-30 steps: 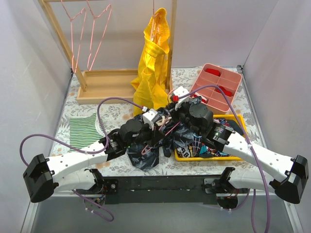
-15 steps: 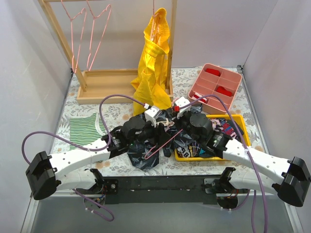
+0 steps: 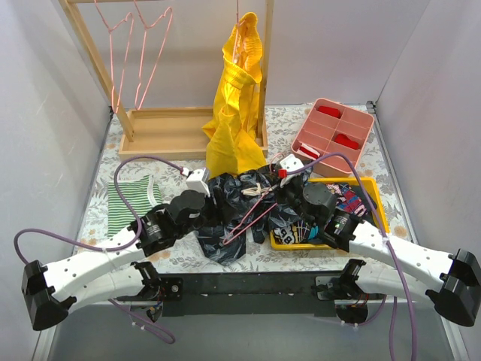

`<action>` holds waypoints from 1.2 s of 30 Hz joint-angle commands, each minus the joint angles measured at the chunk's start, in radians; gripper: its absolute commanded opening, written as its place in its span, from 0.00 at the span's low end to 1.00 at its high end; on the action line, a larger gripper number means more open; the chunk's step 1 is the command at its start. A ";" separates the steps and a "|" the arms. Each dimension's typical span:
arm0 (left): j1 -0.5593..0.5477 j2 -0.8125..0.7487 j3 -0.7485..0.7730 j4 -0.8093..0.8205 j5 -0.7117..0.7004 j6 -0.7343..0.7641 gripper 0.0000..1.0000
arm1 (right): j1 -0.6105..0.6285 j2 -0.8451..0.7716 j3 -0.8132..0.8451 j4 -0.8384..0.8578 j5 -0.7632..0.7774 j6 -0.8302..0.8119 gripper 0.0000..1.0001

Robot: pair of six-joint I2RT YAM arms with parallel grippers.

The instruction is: Place the shorts on the hanger

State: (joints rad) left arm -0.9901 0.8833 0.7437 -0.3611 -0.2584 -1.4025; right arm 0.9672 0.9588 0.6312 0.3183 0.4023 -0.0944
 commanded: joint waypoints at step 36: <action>0.137 0.344 -0.116 0.201 0.051 -0.041 0.31 | -0.001 -0.014 0.018 0.085 0.024 -0.008 0.01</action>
State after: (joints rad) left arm -0.8593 1.2259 0.5968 -0.2028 -0.1761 -1.4624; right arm 0.9668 0.9546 0.6247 0.3256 0.4091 -0.0937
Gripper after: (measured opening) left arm 0.320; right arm 0.058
